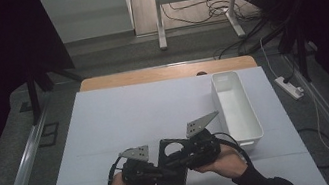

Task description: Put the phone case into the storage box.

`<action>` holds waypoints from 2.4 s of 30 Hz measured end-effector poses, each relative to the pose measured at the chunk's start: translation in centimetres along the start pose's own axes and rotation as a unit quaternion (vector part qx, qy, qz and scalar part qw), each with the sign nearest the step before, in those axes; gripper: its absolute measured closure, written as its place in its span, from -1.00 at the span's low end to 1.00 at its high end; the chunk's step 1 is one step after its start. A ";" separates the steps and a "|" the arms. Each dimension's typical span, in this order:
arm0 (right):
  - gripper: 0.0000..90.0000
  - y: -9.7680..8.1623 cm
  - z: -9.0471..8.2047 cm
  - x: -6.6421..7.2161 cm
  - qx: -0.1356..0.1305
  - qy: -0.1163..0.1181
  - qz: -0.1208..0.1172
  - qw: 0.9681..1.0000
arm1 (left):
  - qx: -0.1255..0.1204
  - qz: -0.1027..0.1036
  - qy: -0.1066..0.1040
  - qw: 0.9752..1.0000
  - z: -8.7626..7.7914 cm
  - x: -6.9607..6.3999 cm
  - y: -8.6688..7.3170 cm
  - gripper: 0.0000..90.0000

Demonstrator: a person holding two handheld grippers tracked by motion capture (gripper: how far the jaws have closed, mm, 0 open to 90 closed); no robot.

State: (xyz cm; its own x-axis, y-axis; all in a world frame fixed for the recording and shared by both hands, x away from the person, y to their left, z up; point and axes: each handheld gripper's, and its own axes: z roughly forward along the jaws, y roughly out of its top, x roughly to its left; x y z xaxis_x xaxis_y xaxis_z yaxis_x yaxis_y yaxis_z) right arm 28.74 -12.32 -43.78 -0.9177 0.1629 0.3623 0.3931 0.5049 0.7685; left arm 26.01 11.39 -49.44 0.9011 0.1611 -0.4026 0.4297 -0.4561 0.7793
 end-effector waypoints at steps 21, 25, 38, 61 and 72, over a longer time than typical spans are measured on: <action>-0.90 0.4 -1.1 -0.1 -0.005 -0.148 0.000 0.989 | -0.019 -0.034 0.092 0.995 -1.2 0.2 -0.2 0.89; -0.97 0.5 -1.3 0.0 -0.004 -0.157 -0.005 0.988 | -0.023 -0.041 0.111 0.993 -1.4 0.2 -0.2 0.89; -1.00 0.4 -1.6 -0.5 0.001 -0.172 0.013 0.985 | -0.010 -0.047 0.190 0.981 -1.2 -0.4 0.0 0.89; -0.73 1.4 -3.3 -0.1 -0.035 -0.241 0.016 0.970 | -0.002 -0.057 0.178 0.982 -0.5 -1.1 -0.1 0.89; 0.07 1.5 -3.9 0.4 -0.051 -0.240 -0.012 0.969 | 0.000 -0.057 0.164 0.985 -0.2 -1.0 -0.1 0.89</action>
State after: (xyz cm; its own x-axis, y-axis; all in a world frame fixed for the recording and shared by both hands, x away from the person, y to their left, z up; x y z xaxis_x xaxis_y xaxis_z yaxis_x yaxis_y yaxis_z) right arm 29.13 -14.78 -40.44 -0.8385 0.5397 0.0753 0.3519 0.4307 0.8310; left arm 25.05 11.40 -49.02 0.8170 0.4861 -0.3102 0.5294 -0.4192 0.7375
